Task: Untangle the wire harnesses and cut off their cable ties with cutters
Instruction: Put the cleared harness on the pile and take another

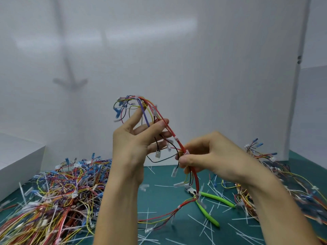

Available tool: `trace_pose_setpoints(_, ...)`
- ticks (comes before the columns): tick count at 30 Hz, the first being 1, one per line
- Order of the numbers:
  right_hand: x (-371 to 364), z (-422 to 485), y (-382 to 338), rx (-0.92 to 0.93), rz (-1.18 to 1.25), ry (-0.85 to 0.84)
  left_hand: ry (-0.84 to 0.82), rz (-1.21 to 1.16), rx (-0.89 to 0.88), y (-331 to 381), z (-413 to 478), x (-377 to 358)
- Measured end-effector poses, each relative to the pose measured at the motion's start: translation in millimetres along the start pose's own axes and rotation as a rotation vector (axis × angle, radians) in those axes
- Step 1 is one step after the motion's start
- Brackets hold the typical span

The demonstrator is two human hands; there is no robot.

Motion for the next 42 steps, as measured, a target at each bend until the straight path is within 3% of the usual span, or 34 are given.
trace_pose_setpoints(10, 24, -2, -4, 0.033, 0.395, 0.318, 0.047, -0.120, 0.124, -20, 2, 4)
trace_pose_setpoints(16, 41, -9, 6, -0.001, 0.575, 0.479, 0.120, 0.244, 0.033, -10, 5, 24)
trace_pose_setpoints(23, 50, -13, 6, 0.012, 0.627, 0.571, -0.555, 0.679, 0.345, -66, -17, -12)
trace_pose_setpoints(29, 54, -16, 5, 0.023, 0.589, 0.635, -0.783, 0.831, 0.423, -98, -35, -35)
trace_pose_setpoints(38, 59, -21, 2, 0.082, 0.805, 0.640, -0.730, 1.134, 0.442, -120, -30, -19)
trace_pose_setpoints(42, 61, -21, 6, 0.057, 0.798, 0.647, -0.550, 0.944, 0.495, -113, -21, -1)
Point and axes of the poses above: each hand's wrist, its own z-axis towards the middle knuckle, its own x-axis out of the back of the hand, y = z × x, the point moved 10 cm from there along z, towards the middle knuckle, and after that the axes turned 9 degrees about -z, right-handed, at the moved point
